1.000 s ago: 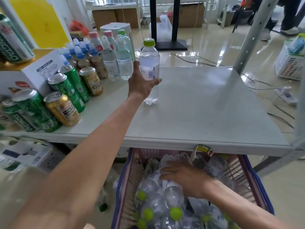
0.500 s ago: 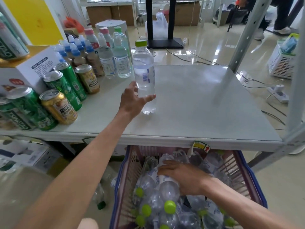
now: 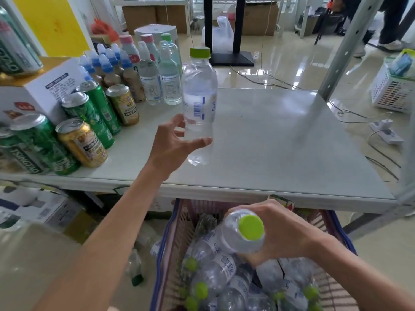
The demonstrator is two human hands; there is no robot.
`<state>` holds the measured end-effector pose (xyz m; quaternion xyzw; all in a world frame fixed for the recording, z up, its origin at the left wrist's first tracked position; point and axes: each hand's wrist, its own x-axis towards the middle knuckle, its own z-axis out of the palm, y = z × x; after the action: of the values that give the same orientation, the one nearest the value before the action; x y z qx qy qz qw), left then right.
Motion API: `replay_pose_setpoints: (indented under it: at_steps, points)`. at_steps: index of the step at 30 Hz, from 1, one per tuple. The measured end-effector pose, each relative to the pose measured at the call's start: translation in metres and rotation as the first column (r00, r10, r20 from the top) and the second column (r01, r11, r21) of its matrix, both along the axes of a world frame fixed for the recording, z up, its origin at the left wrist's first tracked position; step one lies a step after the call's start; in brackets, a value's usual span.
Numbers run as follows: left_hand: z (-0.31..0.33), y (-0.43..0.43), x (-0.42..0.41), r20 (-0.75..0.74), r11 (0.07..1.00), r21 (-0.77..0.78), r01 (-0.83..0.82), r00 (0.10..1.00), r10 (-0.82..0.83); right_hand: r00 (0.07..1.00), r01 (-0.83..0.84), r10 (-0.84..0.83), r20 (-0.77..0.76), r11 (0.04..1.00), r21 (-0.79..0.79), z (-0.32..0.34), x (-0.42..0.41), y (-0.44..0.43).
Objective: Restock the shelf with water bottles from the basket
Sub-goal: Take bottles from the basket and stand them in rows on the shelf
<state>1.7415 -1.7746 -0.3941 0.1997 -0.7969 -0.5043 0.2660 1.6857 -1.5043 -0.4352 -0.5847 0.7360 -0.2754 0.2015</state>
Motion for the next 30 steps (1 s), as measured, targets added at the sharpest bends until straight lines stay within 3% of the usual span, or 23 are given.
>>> replay_pose_setpoints:
  at_steps: [5,8,12,17,24,30]
  points:
    - [0.014,-0.012,-0.017,-0.072,1.000,0.020,-0.010,0.997,0.011,0.961,0.186,-0.109,0.254,0.935,-0.302,0.056,-0.009,-0.004]
    - [0.023,-0.018,-0.027,-0.090,1.000,0.017,-0.018,0.996,0.020,0.905,0.339,-0.181,0.386,0.854,-0.394,0.082,-0.030,-0.021]
    - [0.026,-0.035,-0.052,-0.082,0.996,0.035,-0.088,0.993,0.090,0.849,0.525,-0.423,0.318,0.745,-0.412,0.100,-0.076,-0.072]
    - [0.011,-0.055,-0.079,0.053,0.994,0.018,-0.109,0.993,0.108,0.758,0.653,-0.583,0.293,0.668,-0.357,0.092,-0.115,-0.140]
    - [-0.004,-0.076,-0.087,0.092,0.990,0.116,-0.085,0.993,0.074,0.742,0.671,-0.606,0.288,0.675,-0.309,0.073,-0.130,-0.179]
    - [-0.005,-0.087,-0.088,0.120,0.980,0.197,-0.008,0.993,-0.016,0.785,0.620,-0.569,0.246,0.719,-0.314,0.070,-0.136,-0.190]
